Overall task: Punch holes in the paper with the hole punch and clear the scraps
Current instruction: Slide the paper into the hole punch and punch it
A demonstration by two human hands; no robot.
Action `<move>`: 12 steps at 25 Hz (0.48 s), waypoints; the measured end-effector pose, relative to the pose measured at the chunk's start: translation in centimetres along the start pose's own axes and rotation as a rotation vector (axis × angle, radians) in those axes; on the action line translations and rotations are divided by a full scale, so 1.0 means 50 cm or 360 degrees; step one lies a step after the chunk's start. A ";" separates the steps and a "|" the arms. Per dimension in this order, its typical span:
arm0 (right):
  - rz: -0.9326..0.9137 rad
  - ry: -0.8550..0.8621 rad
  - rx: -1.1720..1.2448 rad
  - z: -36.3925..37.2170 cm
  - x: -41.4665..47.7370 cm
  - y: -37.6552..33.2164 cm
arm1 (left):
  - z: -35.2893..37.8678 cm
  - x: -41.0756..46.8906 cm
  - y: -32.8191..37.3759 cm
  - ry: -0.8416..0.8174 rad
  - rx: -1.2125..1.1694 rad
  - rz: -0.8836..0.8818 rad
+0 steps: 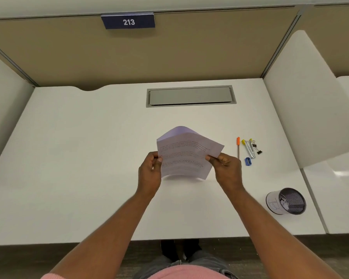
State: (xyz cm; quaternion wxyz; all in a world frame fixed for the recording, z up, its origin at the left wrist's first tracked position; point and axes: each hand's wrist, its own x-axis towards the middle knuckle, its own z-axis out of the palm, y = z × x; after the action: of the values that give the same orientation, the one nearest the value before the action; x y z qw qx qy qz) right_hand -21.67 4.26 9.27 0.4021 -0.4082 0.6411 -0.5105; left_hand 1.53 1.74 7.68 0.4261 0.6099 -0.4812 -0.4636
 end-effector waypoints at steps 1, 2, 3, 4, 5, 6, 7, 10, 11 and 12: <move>-0.0021 0.0009 -0.0015 0.003 -0.006 -0.004 | -0.005 -0.001 0.002 -0.0024 0.0013 0.0026; -0.0041 0.0013 -0.0026 0.005 -0.010 -0.008 | -0.009 -0.001 0.004 -0.0048 0.0020 0.0044; -0.0053 0.0020 -0.0035 0.007 -0.013 -0.010 | -0.012 -0.001 0.003 -0.0068 0.0013 0.0048; -0.0068 0.0033 -0.0054 0.011 -0.019 -0.007 | -0.016 -0.003 -0.003 -0.0089 0.0000 0.0047; -0.0080 0.0052 -0.0067 0.015 -0.027 -0.003 | -0.021 -0.005 -0.010 -0.0113 -0.0003 0.0048; -0.0077 0.0068 -0.0075 0.019 -0.034 0.002 | -0.024 -0.007 -0.015 -0.0137 0.0017 0.0053; -0.0052 0.0080 -0.0078 0.022 -0.039 0.009 | -0.025 -0.008 -0.022 -0.0151 0.0061 0.0054; 0.0005 0.0107 -0.0062 0.031 -0.047 0.026 | -0.030 -0.015 -0.038 -0.0131 0.0119 0.0075; -0.0003 0.0121 -0.0062 0.033 -0.050 0.027 | -0.032 -0.019 -0.039 -0.0134 0.0128 0.0096; -0.0010 0.0134 -0.0088 0.035 -0.052 0.030 | -0.035 -0.020 -0.040 -0.0146 0.0157 0.0117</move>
State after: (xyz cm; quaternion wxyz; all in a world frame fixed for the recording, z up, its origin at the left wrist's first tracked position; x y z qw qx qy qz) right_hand -19.29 6.34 7.79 0.3616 -0.3995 0.6700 -0.5106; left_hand 3.51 3.19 6.25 0.3897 0.5903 -0.5446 -0.4507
